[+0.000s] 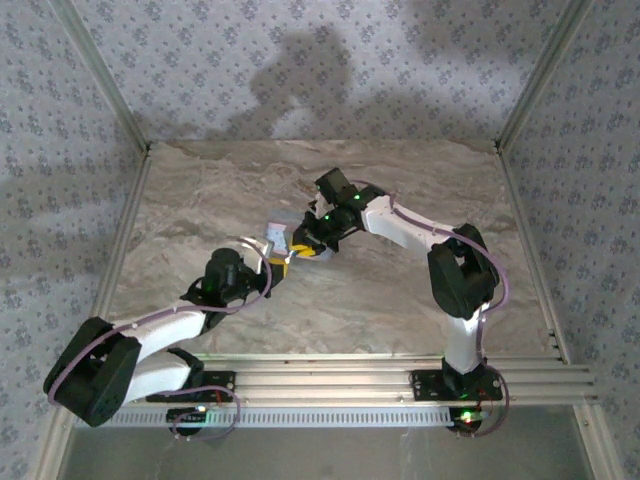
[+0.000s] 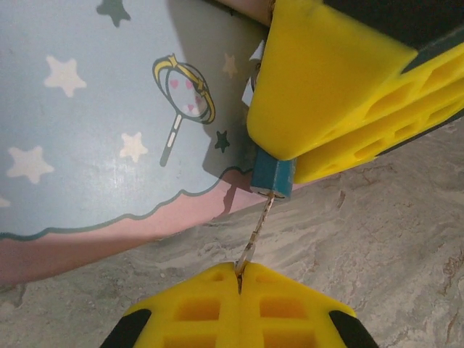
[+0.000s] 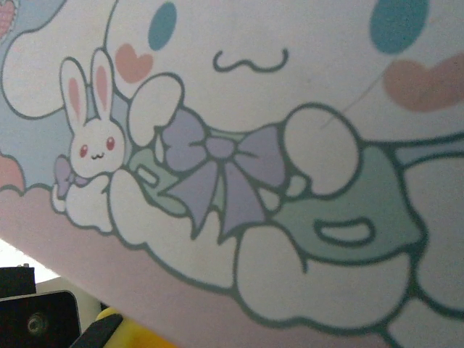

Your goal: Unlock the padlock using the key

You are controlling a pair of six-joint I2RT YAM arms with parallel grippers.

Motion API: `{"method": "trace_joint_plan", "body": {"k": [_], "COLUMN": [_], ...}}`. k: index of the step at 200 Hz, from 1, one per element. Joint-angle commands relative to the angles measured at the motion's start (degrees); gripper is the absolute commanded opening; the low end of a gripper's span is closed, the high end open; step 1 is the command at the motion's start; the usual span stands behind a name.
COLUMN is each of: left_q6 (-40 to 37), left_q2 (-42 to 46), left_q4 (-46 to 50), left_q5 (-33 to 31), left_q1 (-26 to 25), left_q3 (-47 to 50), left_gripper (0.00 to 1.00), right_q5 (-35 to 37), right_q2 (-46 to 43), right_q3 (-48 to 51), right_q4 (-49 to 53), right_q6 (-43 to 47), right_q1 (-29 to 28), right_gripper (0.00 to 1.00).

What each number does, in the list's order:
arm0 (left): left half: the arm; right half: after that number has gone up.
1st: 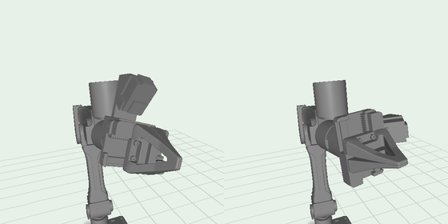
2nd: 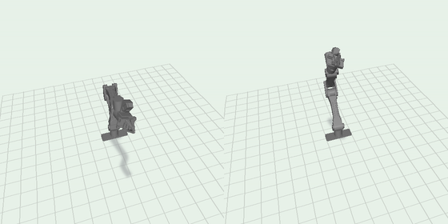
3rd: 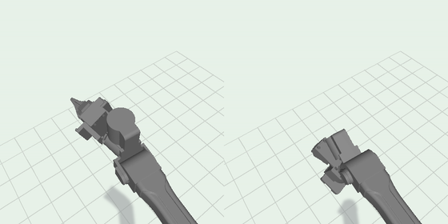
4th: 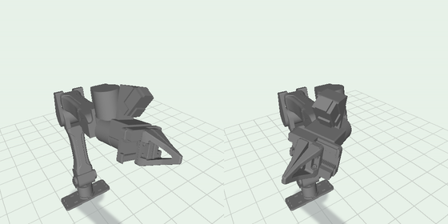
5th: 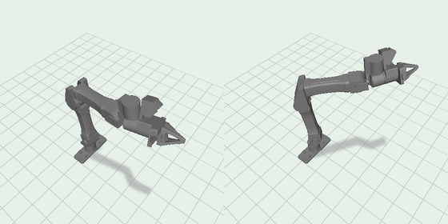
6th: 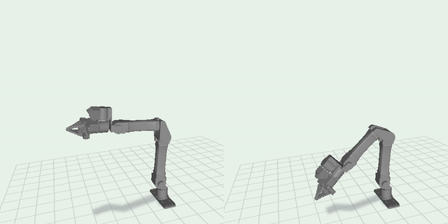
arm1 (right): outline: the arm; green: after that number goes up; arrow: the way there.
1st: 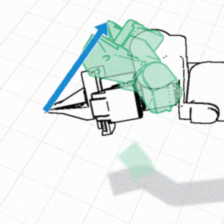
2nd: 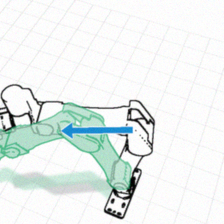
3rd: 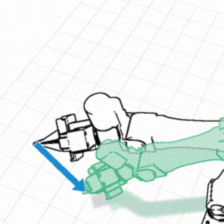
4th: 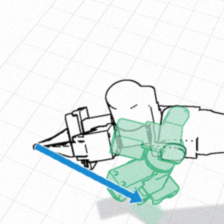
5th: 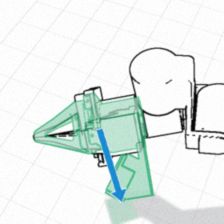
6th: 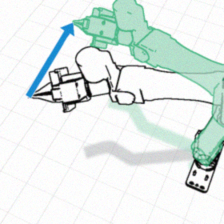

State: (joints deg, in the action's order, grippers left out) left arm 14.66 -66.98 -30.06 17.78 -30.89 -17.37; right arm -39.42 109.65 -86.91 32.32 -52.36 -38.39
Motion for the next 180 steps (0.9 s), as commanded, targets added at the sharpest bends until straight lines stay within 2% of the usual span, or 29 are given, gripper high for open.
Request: {"method": "trace_joint_plan", "body": {"k": [1,58,113,145,180], "left_q6": [0.90,2.99,6.80,8.06,7.23], "left_q2": [-0.46,-0.51,-4.52,-6.03,-6.77], "left_q4": [1.17,1.36,-6.34,-10.27,-10.55], "left_q5": [-0.69,2.03,5.24,5.51,6.21], "left_q1": [-0.66,-0.90,-0.90,-0.85,-0.79], "left_q3": [-2.57,-4.55,-4.43,-3.56,-3.18], "left_gripper": [0.00,0.00,0.00,0.00,0.00], "right_q5": [-0.07,0.75,-0.44,0.84,2.83], "right_q2": [-2.51,-1.81,-1.55,-1.44,-2.15], "right_q3": [-0.14,0.16,1.67,0.78,2.01], "right_q4": [-1.34,-1.53,-4.42,-1.31,-0.28], "right_q6": [-0.90,-1.20,-4.07,-1.92,0.00], "right_q1": [-0.79,-1.81,-2.48,-2.67,-2.71], "right_gripper": [0.00,0.00,0.00,0.00,0.00]}}
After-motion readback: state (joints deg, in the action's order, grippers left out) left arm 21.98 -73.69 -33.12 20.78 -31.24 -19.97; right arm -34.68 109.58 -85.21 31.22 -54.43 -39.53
